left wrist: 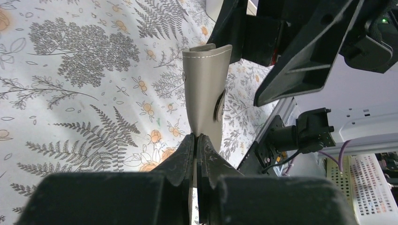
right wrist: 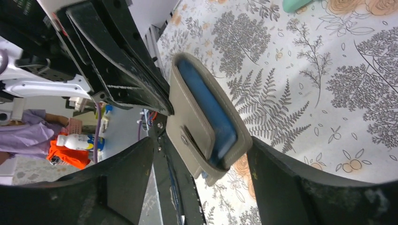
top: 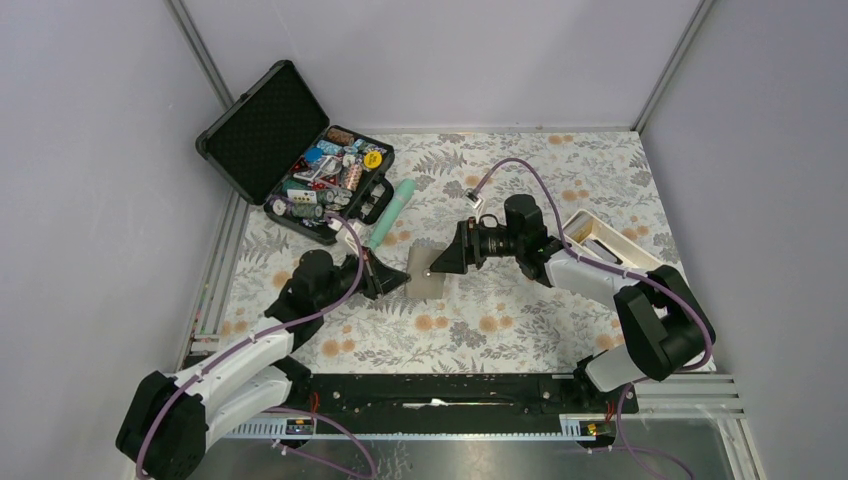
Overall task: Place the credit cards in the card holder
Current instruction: Pick up the card holder from the center of the board.
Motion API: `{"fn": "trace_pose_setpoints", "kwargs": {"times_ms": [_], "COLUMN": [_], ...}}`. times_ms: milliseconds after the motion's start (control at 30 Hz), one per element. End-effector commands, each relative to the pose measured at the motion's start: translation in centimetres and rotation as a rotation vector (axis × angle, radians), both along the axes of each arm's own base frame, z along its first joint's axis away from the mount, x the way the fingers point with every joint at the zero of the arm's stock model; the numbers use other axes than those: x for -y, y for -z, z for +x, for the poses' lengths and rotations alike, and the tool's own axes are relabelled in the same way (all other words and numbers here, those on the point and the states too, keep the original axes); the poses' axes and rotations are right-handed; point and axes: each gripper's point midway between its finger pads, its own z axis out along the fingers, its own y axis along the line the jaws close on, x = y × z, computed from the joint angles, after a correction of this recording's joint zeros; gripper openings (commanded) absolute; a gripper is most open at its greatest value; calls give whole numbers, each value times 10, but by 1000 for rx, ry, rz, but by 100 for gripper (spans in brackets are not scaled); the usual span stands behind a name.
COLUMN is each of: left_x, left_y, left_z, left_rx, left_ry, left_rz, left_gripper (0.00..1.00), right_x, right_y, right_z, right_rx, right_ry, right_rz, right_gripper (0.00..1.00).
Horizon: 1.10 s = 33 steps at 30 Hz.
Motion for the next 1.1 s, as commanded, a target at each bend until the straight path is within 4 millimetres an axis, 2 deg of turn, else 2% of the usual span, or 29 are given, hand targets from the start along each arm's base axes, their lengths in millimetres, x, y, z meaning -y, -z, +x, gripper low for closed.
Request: {"fn": "trace_pose_setpoints", "kwargs": {"times_ms": [0, 67, 167, 200, 233, 267, 333, 400, 433, 600, 700, 767, 833, 933, 1000, 1033, 1067], "left_x": [12, 13, 12, 12, 12, 11, 10, 8, 7, 6, 15, 20, 21, 23, 25, 26, 26], "left_y": [-29, -32, -37, -39, -41, -43, -48, -51, -53, -66, -85, -88, -89, -96, -95, -93, -90], "left_z": [-6, -7, -7, -7, -8, -8, -8, -8, -9, -16, -31, -38, -40, -43, -44, -43, -43], "left_rx": [76, 82, 90, 91, 86, 83, 77, 73, 72, 73, 94, 84, 86, 91, 79, 70, 62], "left_ry": [83, 89, 82, 80, 77, 71, 57, 42, 36, 80, 202, 261, 279, 310, 329, 331, 332], "left_rz": [-69, -74, -86, -91, -98, -108, -131, -148, -155, -210, -258, -256, -256, -279, -282, -277, -271], "left_gripper": [0, 0, 2, 12, 30, 53, 78, 95, 98, 99, 98, 91, 73, 56, 24, 4, 0], "right_x": [-7, -7, -7, -6, -5, -5, -4, -3, -1, 3, 5, 5, 6, 6, 6, 7, 8], "right_y": [-24, -25, -31, -33, -36, -40, -51, -67, -75, -107, -118, -123, -124, -118, -114, -113, -110], "right_z": [1, 1, -3, -4, -5, -7, -10, -16, -19, -33, -38, -42, -45, -45, -44, -43, -40], "right_rx": [35, 32, 35, 38, 44, 48, 72, 103, 121, 191, 217, 230, 239, 234, 231, 233, 238], "right_ry": [-18, -15, -26, -25, -24, -24, -25, -32, -38, -76, -90, -105, -123, -132, -128, -123, -110], "right_rz": [82, 85, 100, 106, 115, 125, 156, 198, 219, 297, 324, 334, 333, 309, 286, 272, 248], "right_gripper": [67, 47, 22, 12, 5, 0, 0, 0, 0, 0, 0, 0, 0, 0, 0, 0, 6]}}
